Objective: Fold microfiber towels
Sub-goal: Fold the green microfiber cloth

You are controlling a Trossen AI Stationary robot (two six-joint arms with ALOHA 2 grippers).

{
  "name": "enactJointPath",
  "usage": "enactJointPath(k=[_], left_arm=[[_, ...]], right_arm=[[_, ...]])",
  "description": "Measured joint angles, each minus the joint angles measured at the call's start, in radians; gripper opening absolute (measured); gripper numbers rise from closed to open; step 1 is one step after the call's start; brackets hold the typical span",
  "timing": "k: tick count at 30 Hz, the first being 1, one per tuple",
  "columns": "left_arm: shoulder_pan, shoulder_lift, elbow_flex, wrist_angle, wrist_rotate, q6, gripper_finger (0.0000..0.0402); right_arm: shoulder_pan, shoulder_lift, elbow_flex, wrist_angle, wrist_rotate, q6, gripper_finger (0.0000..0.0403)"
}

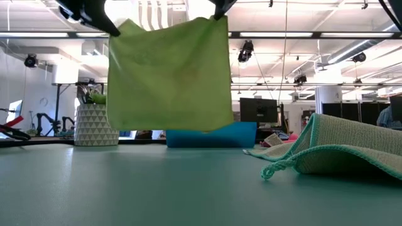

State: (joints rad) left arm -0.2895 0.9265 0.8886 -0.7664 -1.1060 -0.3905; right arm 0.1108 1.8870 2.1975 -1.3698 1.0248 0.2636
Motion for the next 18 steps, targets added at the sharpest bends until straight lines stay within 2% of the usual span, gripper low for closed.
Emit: enactJointPath(k=[7,11,14,18], left_arm=[[0.115,0.023,0.002,0.0,0.049,0.193,0.0],[0.133,0.011,0.003,-0.001,0.121,0.208,0.0],[0.124,0.004,0.001,-0.021,0.303,0.105,0.0],[0.107,0.015,-0.03,-0.112,0.642,-0.095,0.0]], right_arm=[[-0.031,0.0,0.0,0.101,0.0,-0.155,0.0008],[-0.028,0.0,0.0,0.137,-0.026,-0.211,0.0008],[-0.019,0.0,0.0,0.124,-0.174,-0.165,0.0008],[0.012,0.0,-0.053,0.128,-0.441,-0.023,0.0008]])
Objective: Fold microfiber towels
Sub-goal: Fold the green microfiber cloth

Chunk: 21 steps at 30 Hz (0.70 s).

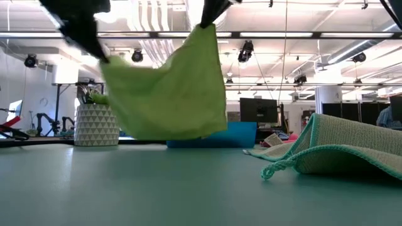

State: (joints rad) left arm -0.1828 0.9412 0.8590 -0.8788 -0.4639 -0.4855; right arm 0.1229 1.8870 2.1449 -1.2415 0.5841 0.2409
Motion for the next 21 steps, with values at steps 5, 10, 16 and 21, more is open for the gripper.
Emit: enactJointPath(k=[5,10,16,21], left_arm=[[-0.065,0.022,-0.066,-0.016,0.193,-0.12,0.0],[-0.112,0.059,-0.101,-0.015,0.293,-0.216,0.0],[-0.177,0.122,-0.127,0.017,0.361,-0.294,0.0],[-0.198,0.19,-0.131,0.017,0.311,-0.322,0.0]], right_arm=[[0.053,0.003,-0.123,0.029,-0.169,0.165,0.0008],[0.104,0.002,-0.237,0.113,-0.357,0.318,0.0008],[0.153,0.002,-0.343,0.224,-0.41,0.423,0.0008],[0.144,0.002,-0.427,0.287,-0.376,0.484,0.0008]])
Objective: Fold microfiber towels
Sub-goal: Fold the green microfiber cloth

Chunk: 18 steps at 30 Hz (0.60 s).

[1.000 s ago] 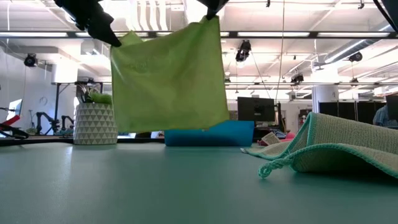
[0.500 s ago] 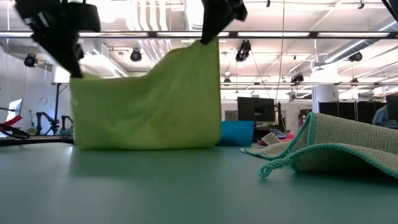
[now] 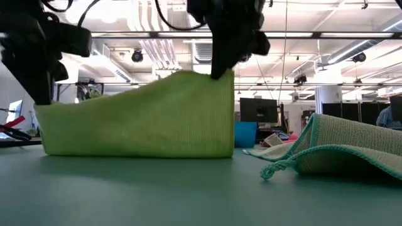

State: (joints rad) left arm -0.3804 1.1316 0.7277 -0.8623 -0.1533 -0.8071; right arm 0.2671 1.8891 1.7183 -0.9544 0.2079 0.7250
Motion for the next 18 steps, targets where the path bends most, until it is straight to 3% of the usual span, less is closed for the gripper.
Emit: enactJointPath(k=[8,18], left_arm=[[0.0,0.102,-0.002,-0.01,-0.258,-0.125,0.0],[-0.001,0.217,-0.006,-0.01,-0.303,-0.357,0.0]], right_arm=[[-0.088,0.0,-0.103,0.013,0.064,0.06,0.0008],[-0.226,0.0,-0.153,0.06,-0.006,-0.011,0.0008]])
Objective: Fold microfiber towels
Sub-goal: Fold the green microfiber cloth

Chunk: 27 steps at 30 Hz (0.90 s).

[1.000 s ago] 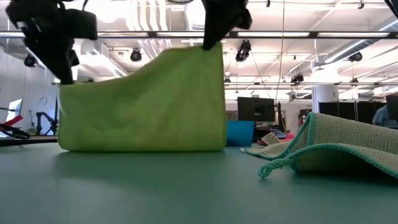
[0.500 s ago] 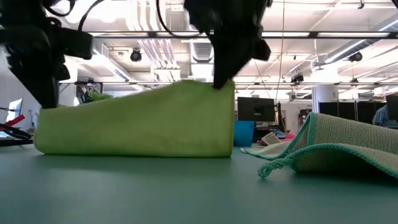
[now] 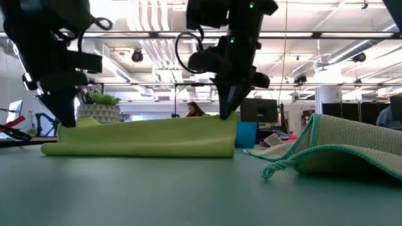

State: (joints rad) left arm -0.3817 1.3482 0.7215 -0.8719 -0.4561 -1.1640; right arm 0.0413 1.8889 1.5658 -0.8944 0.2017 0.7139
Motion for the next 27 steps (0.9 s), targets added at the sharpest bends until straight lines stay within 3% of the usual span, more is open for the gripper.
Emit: enactJointPath(k=[6,10,27], left_arm=[[0.0,0.04,-0.001,-0.001,-0.039,-0.035,0.0],[0.001,0.047,-0.002,-0.003,-0.054,-0.036,0.0],[0.035,0.044,-0.004,-0.057,-0.139,-0.039,0.0]], right_arm=[[-0.056,0.0,-0.007,0.024,-0.009,-0.089,0.0008],[-0.08,0.0,-0.03,0.081,-0.079,-0.135,0.0008],[-0.09,0.091,-0.035,0.119,-0.071,-0.183,0.0008]])
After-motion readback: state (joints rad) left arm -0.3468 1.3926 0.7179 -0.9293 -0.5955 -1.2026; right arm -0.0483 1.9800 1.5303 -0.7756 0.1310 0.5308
